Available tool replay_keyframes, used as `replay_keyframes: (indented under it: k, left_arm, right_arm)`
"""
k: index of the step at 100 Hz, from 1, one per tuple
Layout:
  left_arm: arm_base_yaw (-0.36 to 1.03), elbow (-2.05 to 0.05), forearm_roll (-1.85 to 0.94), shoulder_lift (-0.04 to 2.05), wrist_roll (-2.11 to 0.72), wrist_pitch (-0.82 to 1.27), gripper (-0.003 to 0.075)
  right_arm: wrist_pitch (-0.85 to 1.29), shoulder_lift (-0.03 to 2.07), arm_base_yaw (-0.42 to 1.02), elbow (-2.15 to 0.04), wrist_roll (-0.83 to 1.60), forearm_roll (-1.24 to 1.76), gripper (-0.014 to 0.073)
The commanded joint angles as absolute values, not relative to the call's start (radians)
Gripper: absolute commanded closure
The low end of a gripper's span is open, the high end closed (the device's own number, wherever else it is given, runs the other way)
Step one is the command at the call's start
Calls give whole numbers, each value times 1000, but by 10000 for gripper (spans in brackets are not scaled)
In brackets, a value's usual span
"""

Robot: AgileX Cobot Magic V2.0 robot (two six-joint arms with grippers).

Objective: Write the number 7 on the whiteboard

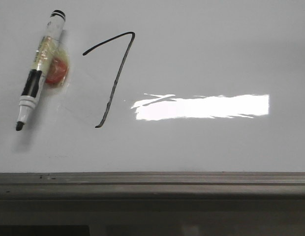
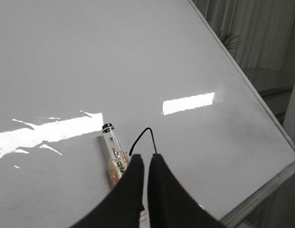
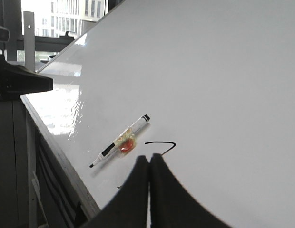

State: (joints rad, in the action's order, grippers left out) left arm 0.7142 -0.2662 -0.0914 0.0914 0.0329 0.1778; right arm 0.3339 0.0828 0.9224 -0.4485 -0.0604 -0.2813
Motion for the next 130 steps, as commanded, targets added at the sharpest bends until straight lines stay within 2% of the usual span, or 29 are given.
replay_keyframes:
  k: [1,75,96,130]
  left_arm:
    - [719,-281,-91,100,35,109,738]
    - [693,-270,-49,98,35,111,738]
    - [555,-217,66,94,35,101,738]
    - [145,-84,78,4,35,101,738]
  right_arm:
    - [267,52,918,-469,-55,-301,660]
    - [269,39,918,-469,-55,-301,660]
    - [269,39,918,-469,-55,-301,660]
    - [269,39,918,-469,-55,-301,660]
